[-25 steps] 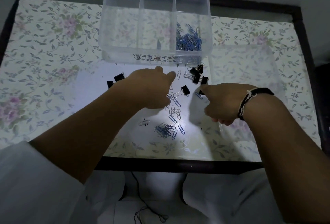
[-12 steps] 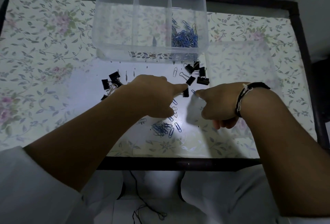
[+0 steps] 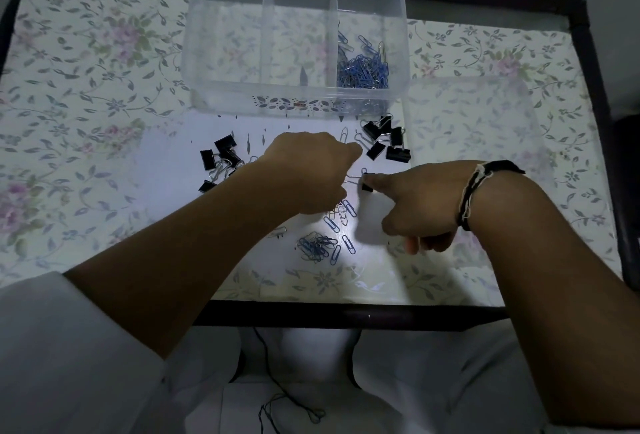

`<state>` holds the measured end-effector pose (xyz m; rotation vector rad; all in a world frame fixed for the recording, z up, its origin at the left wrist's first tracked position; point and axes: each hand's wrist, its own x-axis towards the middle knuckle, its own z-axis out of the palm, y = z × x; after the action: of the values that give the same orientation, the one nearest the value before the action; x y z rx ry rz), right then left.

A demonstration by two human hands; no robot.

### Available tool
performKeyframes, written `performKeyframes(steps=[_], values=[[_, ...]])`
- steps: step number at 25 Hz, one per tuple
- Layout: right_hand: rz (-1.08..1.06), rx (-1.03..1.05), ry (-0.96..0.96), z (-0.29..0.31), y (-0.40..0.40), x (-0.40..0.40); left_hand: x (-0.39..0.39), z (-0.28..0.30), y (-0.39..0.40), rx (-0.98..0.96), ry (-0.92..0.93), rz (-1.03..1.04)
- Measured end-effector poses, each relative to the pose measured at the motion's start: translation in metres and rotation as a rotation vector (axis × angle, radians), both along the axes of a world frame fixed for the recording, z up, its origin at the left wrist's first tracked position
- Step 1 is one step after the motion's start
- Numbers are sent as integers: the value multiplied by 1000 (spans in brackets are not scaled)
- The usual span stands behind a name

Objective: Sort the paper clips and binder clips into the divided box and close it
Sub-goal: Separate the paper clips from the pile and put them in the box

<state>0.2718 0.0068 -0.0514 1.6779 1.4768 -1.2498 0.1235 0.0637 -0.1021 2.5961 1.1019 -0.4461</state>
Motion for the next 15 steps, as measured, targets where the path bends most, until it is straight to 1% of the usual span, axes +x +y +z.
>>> performKeyframes(steps=[5,10,15], values=[[-80,-18,12,1,-1,10,-3,0,-2,-113,17,-94],[-84,-36,12,5,-1,13,2,-3,-5,-113,36,-131],[-103,-72,-4,7,0,17,1,8,-10,-63,171,-89]])
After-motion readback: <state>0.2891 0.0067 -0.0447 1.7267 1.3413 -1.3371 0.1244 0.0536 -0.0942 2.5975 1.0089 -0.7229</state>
